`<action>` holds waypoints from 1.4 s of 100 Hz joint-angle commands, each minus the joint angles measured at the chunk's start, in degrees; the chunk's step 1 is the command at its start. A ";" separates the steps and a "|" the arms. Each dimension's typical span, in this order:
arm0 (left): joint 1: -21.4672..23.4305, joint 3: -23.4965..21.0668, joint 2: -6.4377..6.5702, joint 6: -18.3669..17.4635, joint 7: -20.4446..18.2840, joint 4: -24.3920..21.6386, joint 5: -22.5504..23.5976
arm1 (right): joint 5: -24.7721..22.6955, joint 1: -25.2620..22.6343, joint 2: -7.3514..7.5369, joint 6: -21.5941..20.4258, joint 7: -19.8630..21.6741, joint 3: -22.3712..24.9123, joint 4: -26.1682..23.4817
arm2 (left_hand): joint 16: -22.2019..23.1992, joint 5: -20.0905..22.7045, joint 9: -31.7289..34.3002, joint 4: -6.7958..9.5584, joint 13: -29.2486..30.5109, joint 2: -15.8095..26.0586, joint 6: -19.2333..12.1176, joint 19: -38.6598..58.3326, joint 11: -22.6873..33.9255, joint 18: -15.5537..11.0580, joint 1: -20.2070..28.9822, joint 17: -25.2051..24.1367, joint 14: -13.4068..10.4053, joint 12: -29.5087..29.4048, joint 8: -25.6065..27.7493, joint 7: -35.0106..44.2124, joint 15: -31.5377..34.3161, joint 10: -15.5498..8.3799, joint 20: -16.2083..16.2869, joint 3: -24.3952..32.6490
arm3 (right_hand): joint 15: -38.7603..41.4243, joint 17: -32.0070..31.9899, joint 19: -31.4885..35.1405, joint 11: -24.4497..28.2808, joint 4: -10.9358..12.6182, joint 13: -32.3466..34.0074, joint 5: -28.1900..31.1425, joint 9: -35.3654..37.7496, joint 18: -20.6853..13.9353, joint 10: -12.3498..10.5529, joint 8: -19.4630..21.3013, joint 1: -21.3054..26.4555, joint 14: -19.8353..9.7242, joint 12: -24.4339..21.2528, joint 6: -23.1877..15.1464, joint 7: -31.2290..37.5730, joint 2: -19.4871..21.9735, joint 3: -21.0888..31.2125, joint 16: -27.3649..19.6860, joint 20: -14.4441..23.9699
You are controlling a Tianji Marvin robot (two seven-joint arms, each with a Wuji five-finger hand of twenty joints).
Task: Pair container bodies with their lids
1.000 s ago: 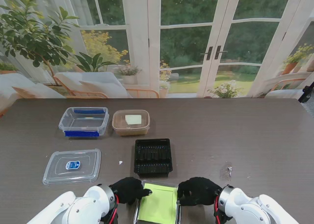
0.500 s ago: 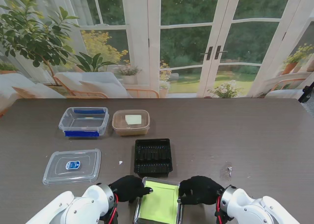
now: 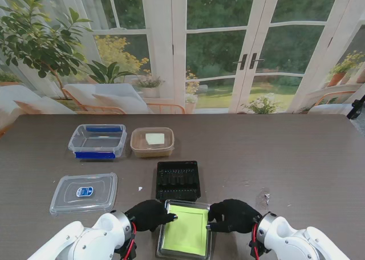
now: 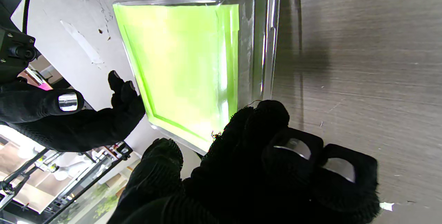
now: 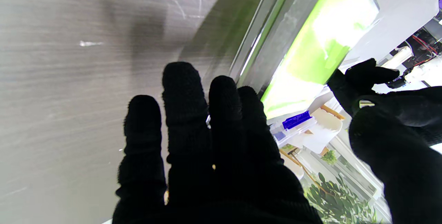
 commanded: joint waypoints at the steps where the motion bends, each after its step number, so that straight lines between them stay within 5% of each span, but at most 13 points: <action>1: -0.14 0.18 -0.75 -0.85 -0.82 -0.73 -0.33 | 0.01 -0.01 -0.78 0.22 0.31 -0.66 -1.27 | -0.13 -0.55 0.77 -0.36 1.72 2.32 1.66 2.69 3.18 -1.61 0.38 0.30 -0.86 1.49 -2.11 -4.46 2.38 1.29 0.92 -0.37 | 1.15 -1.38 2.56 0.39 0.97 1.91 -3.01 -0.84 1.40 -0.08 -1.67 -0.62 0.57 0.02 -11.56 -3.84 1.27 0.90 0.26 1.14; 67: -2.50 -0.79 -1.18 -3.41 0.37 1.44 -2.04 | 0.54 2.73 -1.57 4.42 -2.41 -2.54 -1.13 | -0.17 -0.58 0.64 -0.36 1.59 2.16 1.62 2.29 3.01 -1.48 0.38 0.01 -0.74 1.39 -2.18 -4.59 2.02 1.37 0.86 -0.35 | 1.10 -1.57 2.57 0.38 0.85 1.71 -3.15 -1.03 1.66 0.12 -1.67 -0.50 0.77 -0.04 -11.12 -3.81 1.08 1.42 0.24 1.14; 140: -1.70 0.36 -0.75 -0.58 -1.57 -0.17 -3.06 | 1.40 0.25 -0.97 3.03 0.61 -0.55 -1.79 | -0.14 -0.65 0.60 -0.38 1.36 2.33 1.68 1.67 2.51 -1.11 0.36 -0.46 -0.35 1.12 -2.11 -4.49 1.41 1.53 0.92 -0.37 | 0.76 -1.84 2.51 0.35 0.91 1.39 -3.46 -1.42 1.69 0.24 -1.67 -0.45 1.06 -0.16 -10.75 -3.79 1.22 1.21 0.14 1.25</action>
